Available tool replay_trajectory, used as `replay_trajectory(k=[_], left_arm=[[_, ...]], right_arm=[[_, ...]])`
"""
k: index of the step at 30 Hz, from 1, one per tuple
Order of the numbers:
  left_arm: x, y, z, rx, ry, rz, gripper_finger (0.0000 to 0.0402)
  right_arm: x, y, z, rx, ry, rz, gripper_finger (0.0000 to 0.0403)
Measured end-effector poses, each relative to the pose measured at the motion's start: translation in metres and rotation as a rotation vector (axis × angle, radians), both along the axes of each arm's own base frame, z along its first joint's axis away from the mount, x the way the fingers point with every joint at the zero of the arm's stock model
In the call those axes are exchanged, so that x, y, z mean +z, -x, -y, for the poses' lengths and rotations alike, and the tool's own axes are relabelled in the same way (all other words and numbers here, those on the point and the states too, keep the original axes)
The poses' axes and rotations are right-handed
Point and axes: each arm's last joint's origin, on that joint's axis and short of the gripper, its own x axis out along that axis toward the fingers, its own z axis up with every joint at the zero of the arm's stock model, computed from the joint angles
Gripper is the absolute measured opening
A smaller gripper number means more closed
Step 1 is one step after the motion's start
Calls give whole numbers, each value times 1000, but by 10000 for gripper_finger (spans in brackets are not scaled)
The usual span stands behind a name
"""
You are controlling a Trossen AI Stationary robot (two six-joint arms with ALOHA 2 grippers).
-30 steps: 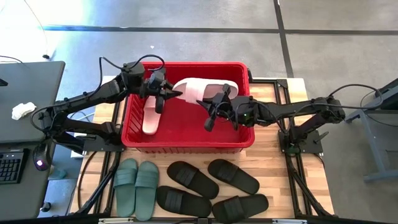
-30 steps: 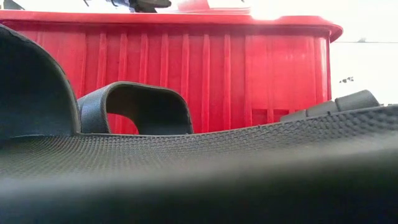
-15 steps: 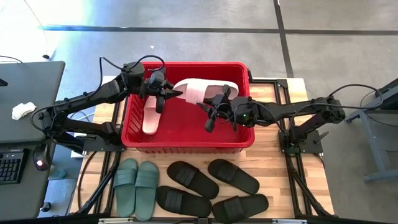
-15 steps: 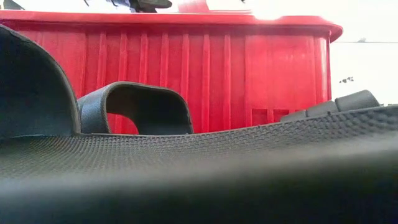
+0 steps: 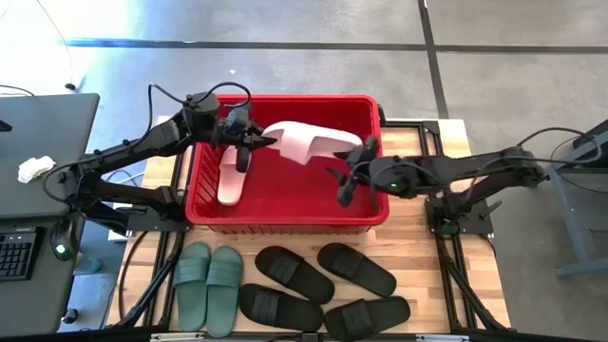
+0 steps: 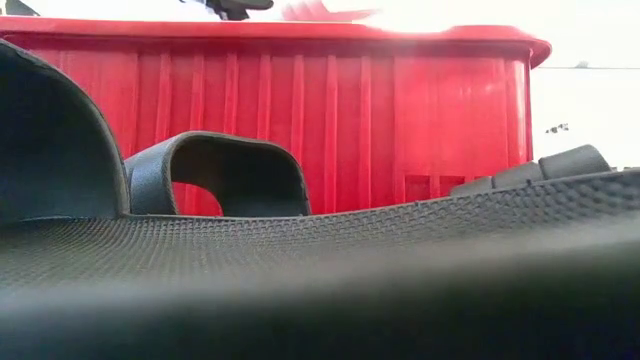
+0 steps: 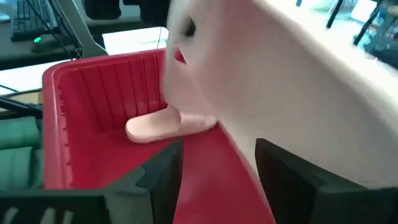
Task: Pick and place slides into bin
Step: Put the pink slide into the red bin
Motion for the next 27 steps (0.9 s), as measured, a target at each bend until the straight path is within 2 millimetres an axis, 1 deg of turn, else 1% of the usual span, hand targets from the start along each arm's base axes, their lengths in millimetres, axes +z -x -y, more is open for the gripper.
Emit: replay_trajectory(k=[3, 6, 8, 12, 14, 16, 19, 22, 24, 27], left_arm=[[7, 3, 1, 14, -28, -44, 22], [20, 9, 2, 20, -64, -87, 22], [27, 16, 1, 37, -81, -152, 21], [38, 27, -8, 89, -69, -357, 21], [47, 33, -13, 103, -70, -476, 21], [52, 34, -19, 95, -56, -601, 21], [55, 30, -32, 58, -18, -799, 21], [55, 19, -44, -32, 28, -937, 21], [51, 6, -57, -78, 18, -972, 21], [47, -12, -72, -121, 16, -954, 21]], right_arm=[[9, 20, -4, -5, -28, 10, 192], [18, 41, -5, -10, -62, 31, 192], [23, 53, -5, 1, -73, 36, 192], [32, 70, -3, 28, -89, 64, 174], [34, 77, -1, 41, -97, 66, 160], [35, 81, 1, 43, -92, 59, 149], [35, 83, 3, 53, -73, 34, 140], [32, 84, 5, 74, -57, -8, 138], [30, 84, 6, 80, -58, -35, 138], [26, 86, 10, 92, -70, -84, 138]])
